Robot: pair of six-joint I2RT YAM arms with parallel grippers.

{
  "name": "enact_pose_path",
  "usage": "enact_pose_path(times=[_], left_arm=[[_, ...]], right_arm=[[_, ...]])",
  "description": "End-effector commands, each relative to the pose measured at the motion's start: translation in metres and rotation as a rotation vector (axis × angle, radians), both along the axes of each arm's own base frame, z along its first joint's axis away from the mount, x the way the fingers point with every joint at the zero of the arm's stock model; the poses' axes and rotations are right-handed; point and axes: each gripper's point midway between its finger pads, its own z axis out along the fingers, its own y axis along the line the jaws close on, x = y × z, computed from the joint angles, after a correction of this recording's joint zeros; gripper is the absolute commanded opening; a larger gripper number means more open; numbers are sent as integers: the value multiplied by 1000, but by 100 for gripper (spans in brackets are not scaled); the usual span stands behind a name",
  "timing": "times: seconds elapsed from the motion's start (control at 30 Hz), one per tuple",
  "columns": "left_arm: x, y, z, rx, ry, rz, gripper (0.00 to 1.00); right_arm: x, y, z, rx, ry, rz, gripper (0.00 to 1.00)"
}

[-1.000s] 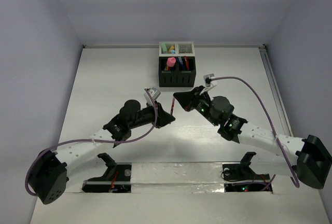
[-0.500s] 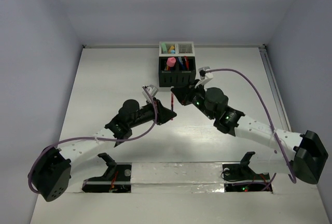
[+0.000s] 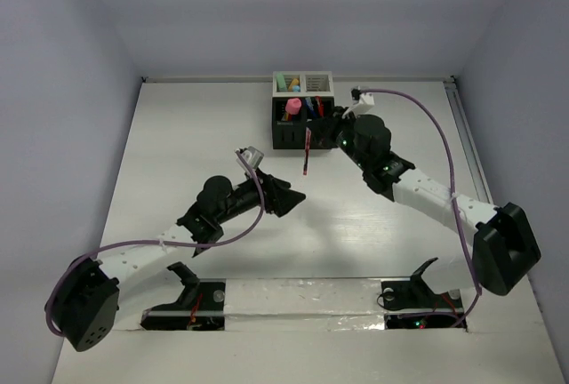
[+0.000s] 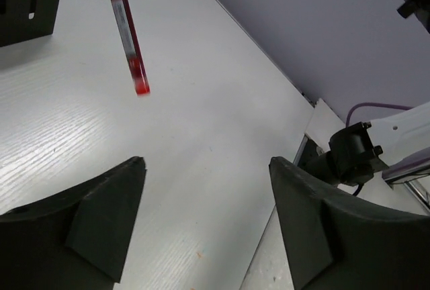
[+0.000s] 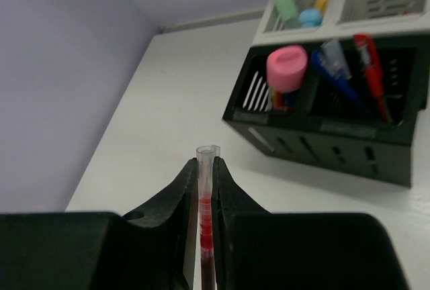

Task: Sort the stationery into containers
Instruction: Place the pen in the storage box.

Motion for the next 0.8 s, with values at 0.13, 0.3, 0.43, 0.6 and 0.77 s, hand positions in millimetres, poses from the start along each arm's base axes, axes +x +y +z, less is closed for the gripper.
enact_pose_path(times=[0.13, 0.3, 0.43, 0.6, 0.77], left_arm=[[10, 16, 24, -6, -130, 98, 94], [16, 24, 19, 13, -151, 153, 98], [25, 33, 11, 42, -155, 219, 99], [27, 42, 10, 46, -171, 261, 99], [29, 48, 13, 40, -181, 297, 99]], right_arm=[[77, -48, 78, -17, -267, -213, 0], [131, -64, 85, -131, -343, -328, 0], [162, -73, 80, -213, -375, -389, 0], [189, -73, 77, -300, -412, -422, 0], [200, -66, 63, -325, -437, -403, 0]])
